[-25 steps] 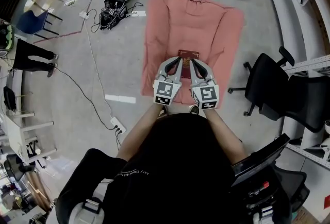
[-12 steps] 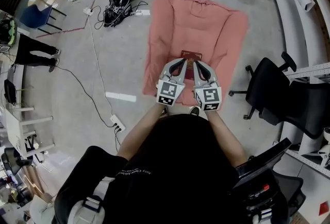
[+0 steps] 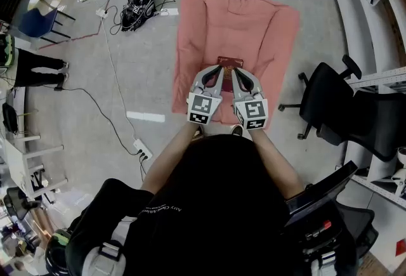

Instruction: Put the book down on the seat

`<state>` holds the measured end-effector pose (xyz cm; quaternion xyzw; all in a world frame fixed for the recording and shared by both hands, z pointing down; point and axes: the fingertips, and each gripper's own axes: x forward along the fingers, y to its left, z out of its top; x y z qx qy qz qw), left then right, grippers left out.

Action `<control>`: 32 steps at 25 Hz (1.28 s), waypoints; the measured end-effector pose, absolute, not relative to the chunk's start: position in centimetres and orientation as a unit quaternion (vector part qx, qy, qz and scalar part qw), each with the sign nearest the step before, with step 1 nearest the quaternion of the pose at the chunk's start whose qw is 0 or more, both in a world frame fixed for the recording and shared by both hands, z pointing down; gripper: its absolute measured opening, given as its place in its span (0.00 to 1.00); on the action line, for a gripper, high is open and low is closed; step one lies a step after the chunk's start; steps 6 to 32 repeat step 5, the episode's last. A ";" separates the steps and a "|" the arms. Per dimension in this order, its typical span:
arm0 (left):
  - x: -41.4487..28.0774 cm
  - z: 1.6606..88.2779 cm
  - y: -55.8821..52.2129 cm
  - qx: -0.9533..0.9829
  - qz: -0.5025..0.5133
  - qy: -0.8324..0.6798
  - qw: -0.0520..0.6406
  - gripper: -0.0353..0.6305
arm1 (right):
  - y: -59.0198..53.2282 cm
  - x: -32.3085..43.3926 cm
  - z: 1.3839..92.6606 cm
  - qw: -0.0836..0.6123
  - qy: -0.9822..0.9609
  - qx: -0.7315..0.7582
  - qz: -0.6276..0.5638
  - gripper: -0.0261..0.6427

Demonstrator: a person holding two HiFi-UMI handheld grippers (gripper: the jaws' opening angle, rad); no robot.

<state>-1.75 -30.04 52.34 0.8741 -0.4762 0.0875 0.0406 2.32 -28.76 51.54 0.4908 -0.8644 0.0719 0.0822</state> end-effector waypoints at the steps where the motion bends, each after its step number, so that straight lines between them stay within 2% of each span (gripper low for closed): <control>1: -1.9 52.3 -30.1 0.874 0.088 -0.477 0.040 0.05 | -28.9 2.2 51.6 0.082 -0.865 0.490 0.072 0.06; 32: -2.2 52.4 -30.4 0.873 0.090 -0.478 0.039 0.05 | -29.2 1.9 51.7 0.080 -0.866 0.488 0.074 0.06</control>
